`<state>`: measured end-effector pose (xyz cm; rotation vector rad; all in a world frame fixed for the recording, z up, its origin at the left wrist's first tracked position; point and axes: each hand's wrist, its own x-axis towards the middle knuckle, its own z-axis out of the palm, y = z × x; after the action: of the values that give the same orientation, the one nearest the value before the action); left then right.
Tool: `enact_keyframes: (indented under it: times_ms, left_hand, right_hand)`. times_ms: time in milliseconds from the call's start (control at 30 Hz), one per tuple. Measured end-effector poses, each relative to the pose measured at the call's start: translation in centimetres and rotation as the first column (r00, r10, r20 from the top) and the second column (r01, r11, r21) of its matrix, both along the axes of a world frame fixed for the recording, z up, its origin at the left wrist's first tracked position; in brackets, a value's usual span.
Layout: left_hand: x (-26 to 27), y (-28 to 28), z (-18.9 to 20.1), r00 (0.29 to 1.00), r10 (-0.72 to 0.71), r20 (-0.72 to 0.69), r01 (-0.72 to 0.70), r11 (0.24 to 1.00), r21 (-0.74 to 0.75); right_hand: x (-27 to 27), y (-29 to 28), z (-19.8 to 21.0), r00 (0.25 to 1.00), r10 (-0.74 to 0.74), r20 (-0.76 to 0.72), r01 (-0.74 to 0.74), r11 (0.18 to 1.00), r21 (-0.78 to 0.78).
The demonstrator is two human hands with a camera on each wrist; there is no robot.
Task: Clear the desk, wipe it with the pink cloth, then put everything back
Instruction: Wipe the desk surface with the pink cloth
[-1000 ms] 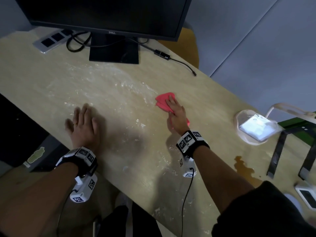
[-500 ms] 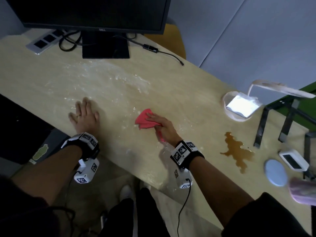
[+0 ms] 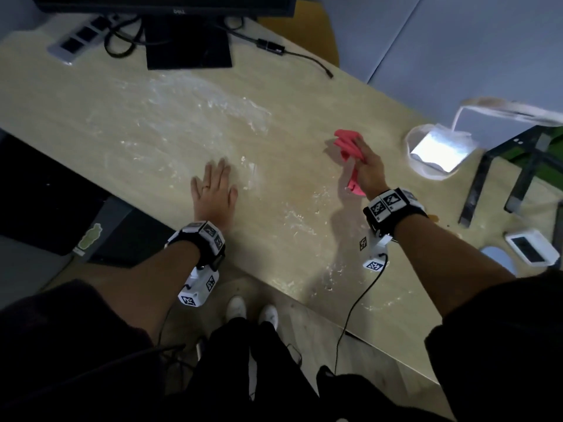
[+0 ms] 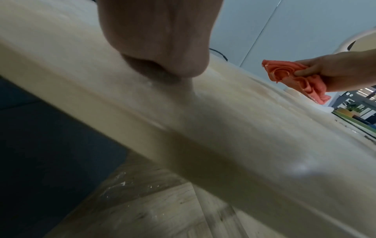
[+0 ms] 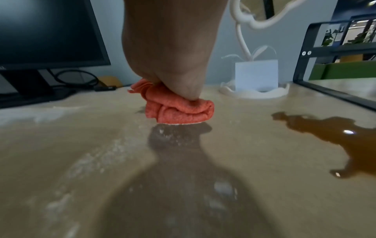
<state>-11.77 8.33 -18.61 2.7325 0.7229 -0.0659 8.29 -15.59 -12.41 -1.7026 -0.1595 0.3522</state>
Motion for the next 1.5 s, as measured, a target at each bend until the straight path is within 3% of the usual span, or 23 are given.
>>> enact_keyframes:
  times_ms: [100, 167, 200, 367, 733, 767, 833, 900, 967, 1067, 1200, 1300, 1500]
  left_hand:
    - [-0.4, -0.5, -0.6, 1.0, 0.009, 0.028, -0.01, 1.0, 0.03]
    - [-0.5, -0.6, -0.7, 0.999, 0.012, 0.053, -0.013, 0.999, 0.032]
    - [-0.5, -0.7, -0.6, 0.998, 0.011, 0.068, -0.013, 1.0, 0.028]
    - [-0.4, -0.8, -0.1, 0.992, 0.031, 0.123, -0.033, 0.999, 0.012]
    - [-0.5, -0.8, -0.1, 0.989, 0.02, 0.148, -0.021, 1.0, 0.004]
    - [-0.5, -0.8, -0.1, 0.989, 0.018, 0.146, -0.019, 1.0, 0.004]
    - [-0.5, -0.7, -0.1, 0.99, 0.013, 0.143, -0.013, 1.0, -0.001]
    - [-0.6, -0.6, -0.1, 0.989, 0.012, 0.146, -0.011, 1.0, -0.006]
    - [-0.7, -0.6, -0.2, 0.989, 0.008, 0.148, -0.008, 1.0, -0.004]
    - [-0.8, -0.5, -0.3, 0.988, 0.011, 0.154, -0.009, 1.0, -0.008]
    - [-0.7, -0.3, -0.5, 0.987, 0.003, 0.163, -0.001, 1.0, -0.011]
    - [-0.7, -0.4, -0.5, 0.985, 0.003, 0.174, 0.001, 1.0, -0.021]
    - [-0.7, -0.5, -0.5, 0.986, -0.001, 0.166, 0.005, 1.0, -0.023]
  right_hand:
    - [-0.1, -0.8, -3.6, 0.999, -0.012, 0.034, 0.021, 0.96, -0.28]
    - [-0.7, -0.8, -5.8, 0.982, 0.104, 0.16, 0.0, 0.838, -0.546]
    - [-0.9, -0.7, -6.3, 0.964, 0.15, 0.218, 0.009, 0.805, -0.593]
    - [-2.2, -0.2, -7.6, 0.906, 0.292, 0.306, -0.117, 0.868, -0.483]
    - [-8.8, 1.0, -8.0, 0.859, 0.466, 0.21, -0.399, 0.868, -0.295]
    - [-9.2, 0.5, -7.7, 0.86, 0.484, 0.162, -0.441, 0.864, -0.241]
    - [-10.2, -0.1, -6.5, 0.87, 0.491, -0.042, -0.49, 0.871, 0.03]
    - [-11.1, -0.9, -5.7, 0.87, 0.456, -0.188, -0.425, 0.886, 0.184]
    - [-11.6, -2.3, -5.2, 0.86, 0.417, -0.296, -0.356, 0.904, 0.237]
    - [-12.3, -4.9, -4.7, 0.865, 0.409, -0.291, -0.349, 0.907, 0.236]
    - [-13.4, -8.5, -4.4, 0.902, 0.406, -0.143, -0.402, 0.914, 0.06]
    - [-14.4, -11.5, -4.3, 0.93, 0.365, 0.04, -0.352, 0.918, -0.181]
    - [-16.7, -15.0, -4.8, 0.964, 0.233, 0.124, -0.192, 0.942, -0.276]
